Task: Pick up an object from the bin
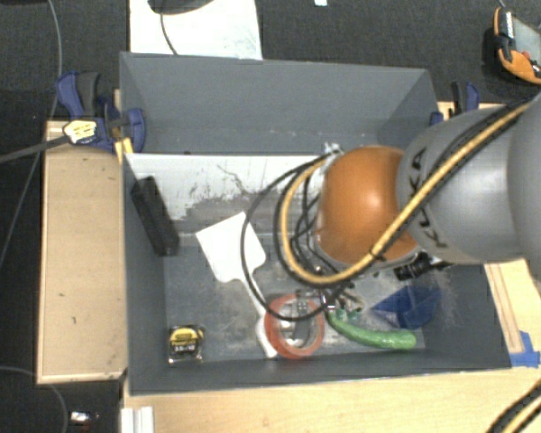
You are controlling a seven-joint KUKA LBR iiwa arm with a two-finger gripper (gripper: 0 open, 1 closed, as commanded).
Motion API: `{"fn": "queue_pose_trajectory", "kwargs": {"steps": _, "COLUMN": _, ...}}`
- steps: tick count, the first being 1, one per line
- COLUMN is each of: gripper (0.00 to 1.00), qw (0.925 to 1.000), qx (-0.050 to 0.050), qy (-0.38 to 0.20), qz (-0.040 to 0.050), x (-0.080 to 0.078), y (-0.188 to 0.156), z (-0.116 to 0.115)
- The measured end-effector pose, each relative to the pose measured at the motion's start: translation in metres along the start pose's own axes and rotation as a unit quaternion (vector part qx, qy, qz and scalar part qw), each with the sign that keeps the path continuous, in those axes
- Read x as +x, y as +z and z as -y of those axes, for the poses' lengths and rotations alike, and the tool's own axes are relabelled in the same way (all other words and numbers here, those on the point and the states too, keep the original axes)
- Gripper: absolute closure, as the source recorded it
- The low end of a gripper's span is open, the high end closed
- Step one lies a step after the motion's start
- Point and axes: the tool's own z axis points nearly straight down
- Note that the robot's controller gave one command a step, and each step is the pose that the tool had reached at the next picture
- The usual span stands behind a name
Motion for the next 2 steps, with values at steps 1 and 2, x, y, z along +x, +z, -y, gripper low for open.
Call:
{"fn": "queue_pose_trajectory", "kwargs": {"steps": 1, "gripper": 0.00, "qw": 0.9855, "qx": 0.000, "qy": -0.170, "qz": 0.0023, "x": -0.011, "y": 0.020, "z": -0.021}}
{"fn": "queue_pose_trajectory", "kwargs": {"steps": 2, "gripper": 0.00, "qw": 1.0000, "qx": 0.000, "qy": -0.001, "qz": -0.0005, "x": -0.006, "y": 0.019, "z": 0.010}}
